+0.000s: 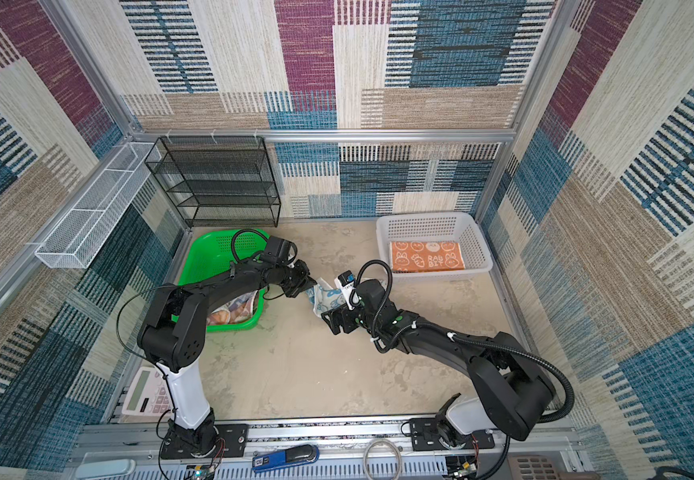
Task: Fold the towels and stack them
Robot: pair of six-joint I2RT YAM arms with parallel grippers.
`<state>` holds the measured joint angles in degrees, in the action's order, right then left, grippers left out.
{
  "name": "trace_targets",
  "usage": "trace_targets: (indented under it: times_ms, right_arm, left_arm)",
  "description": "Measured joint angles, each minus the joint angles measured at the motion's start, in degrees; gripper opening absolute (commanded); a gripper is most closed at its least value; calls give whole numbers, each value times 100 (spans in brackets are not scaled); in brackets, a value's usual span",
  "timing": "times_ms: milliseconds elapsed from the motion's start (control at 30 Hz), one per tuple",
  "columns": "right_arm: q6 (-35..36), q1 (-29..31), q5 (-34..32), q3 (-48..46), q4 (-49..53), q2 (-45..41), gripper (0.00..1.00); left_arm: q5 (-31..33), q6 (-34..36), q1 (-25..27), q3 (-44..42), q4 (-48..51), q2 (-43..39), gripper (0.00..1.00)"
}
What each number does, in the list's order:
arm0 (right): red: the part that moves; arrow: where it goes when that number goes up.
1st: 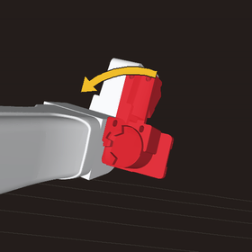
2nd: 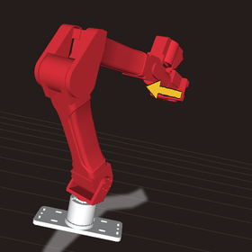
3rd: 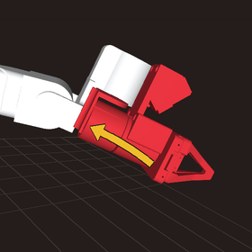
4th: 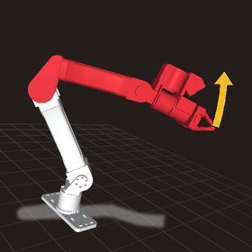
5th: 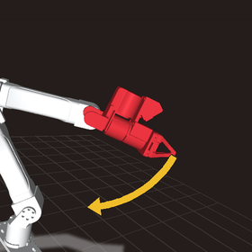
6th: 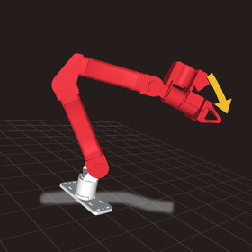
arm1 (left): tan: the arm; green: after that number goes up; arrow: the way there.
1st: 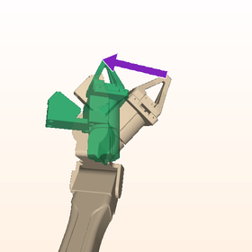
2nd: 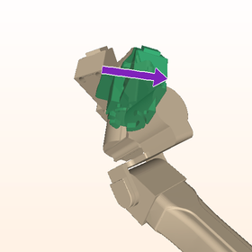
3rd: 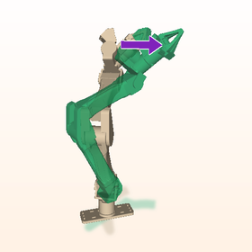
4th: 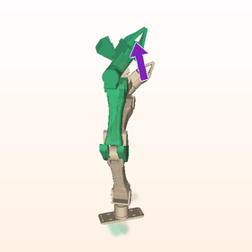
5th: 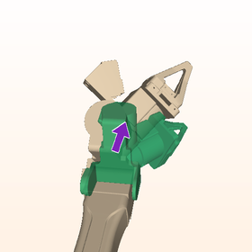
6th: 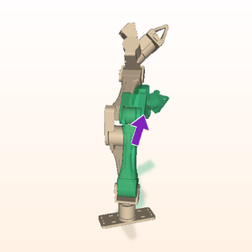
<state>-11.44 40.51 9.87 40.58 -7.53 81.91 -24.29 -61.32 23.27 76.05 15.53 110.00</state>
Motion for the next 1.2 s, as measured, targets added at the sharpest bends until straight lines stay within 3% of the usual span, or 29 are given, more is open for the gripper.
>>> trace_targets:
  times_ms: [300, 467, 633, 833, 900, 1000, 1200]
  right_arm:
    - [-479, 487, -560, 295, -688, 826, 86]
    - [-752, 592, -852, 645, -758, 1318, 75]
    - [-1040, 599, -1097, 905, -719, 1729, 53]
    - [-1213, 597, -1451, 1082, -411, 1810, 9]
    - [-1213, 549, -1587, 1113, -175, 1679, 2]
    - [-1222, 321, -1692, 1141, 72, 1390, 0]
    - [-1102, -140, -1779, 1093, 730, 695, 0]
  left_arm:
    - [17, -57, 7, 0, 0, 7, 0]
    - [44, -63, 7, -2, 0, 4, 0]
    - [61, -136, 7, -48, -11, -31, 0]
    - [144, -151, 7, -52, -13, -81, 0]
    - [142, -151, 7, -66, -26, -90, 0]
    - [103, -149, 31, -94, -52, -94, 14]
    - [0, -146, 195, -70, -212, -94, 33]
